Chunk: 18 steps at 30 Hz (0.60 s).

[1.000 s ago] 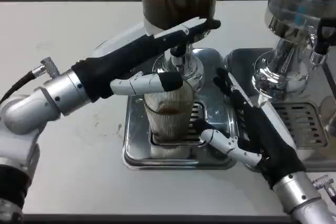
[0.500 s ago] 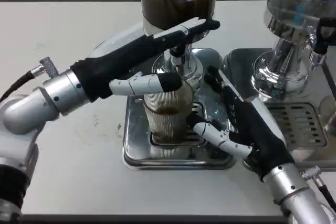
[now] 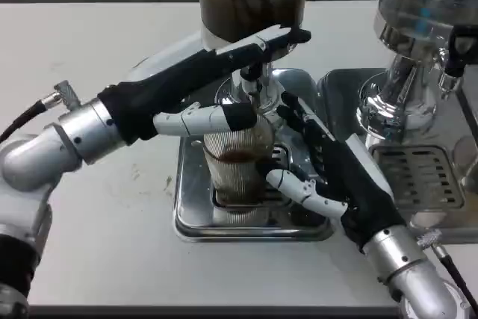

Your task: Grasp the cup under the faucet to collect the drink, then remove the cup.

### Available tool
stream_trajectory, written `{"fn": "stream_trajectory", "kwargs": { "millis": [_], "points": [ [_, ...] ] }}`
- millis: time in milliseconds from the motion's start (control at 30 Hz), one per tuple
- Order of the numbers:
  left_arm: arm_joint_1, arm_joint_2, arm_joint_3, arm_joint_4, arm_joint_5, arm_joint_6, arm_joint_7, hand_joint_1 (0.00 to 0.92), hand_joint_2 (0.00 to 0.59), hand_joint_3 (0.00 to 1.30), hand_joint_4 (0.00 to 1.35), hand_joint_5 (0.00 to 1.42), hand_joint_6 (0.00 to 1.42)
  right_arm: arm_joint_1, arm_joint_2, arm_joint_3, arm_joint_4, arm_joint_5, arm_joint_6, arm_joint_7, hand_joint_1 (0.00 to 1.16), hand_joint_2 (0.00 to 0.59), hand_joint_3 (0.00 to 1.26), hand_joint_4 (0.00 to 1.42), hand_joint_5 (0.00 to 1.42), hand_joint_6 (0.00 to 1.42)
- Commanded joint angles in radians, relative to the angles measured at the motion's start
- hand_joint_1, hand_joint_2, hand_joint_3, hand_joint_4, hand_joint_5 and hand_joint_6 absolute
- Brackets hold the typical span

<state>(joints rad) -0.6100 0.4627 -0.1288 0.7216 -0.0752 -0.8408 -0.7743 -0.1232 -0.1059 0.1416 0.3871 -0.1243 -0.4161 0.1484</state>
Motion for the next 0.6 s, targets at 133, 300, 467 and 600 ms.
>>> {"fn": "stream_trajectory", "kwargs": {
  "millis": [133,300,467,600],
  "points": [
    [0.023,0.025,-0.017,0.024,0.035,0.026,-0.033,0.000,0.052,0.10,0.00,0.04,0.02,-0.034,0.011,-0.006,0.037,0.022,-0.028,0.015,0.55,0.243,0.05,0.08,0.04,0.05],
    [0.024,0.019,-0.016,0.027,0.024,0.032,-0.038,0.000,0.052,0.10,0.00,0.04,0.02,-0.049,0.020,-0.010,0.064,0.031,-0.036,0.019,0.54,0.241,0.05,0.08,0.04,0.05],
    [0.028,0.003,-0.001,0.032,-0.040,0.080,-0.074,0.000,0.063,0.11,0.00,0.05,0.02,-0.046,0.020,-0.009,0.064,0.031,-0.035,0.022,0.54,0.243,0.05,0.08,0.04,0.05],
    [0.029,-0.008,0.016,0.033,-0.093,0.125,-0.105,0.000,0.061,0.12,0.00,0.05,0.02,-0.042,0.020,-0.008,0.061,0.032,-0.033,0.026,0.54,0.244,0.05,0.09,0.04,0.05]
  ]
}}
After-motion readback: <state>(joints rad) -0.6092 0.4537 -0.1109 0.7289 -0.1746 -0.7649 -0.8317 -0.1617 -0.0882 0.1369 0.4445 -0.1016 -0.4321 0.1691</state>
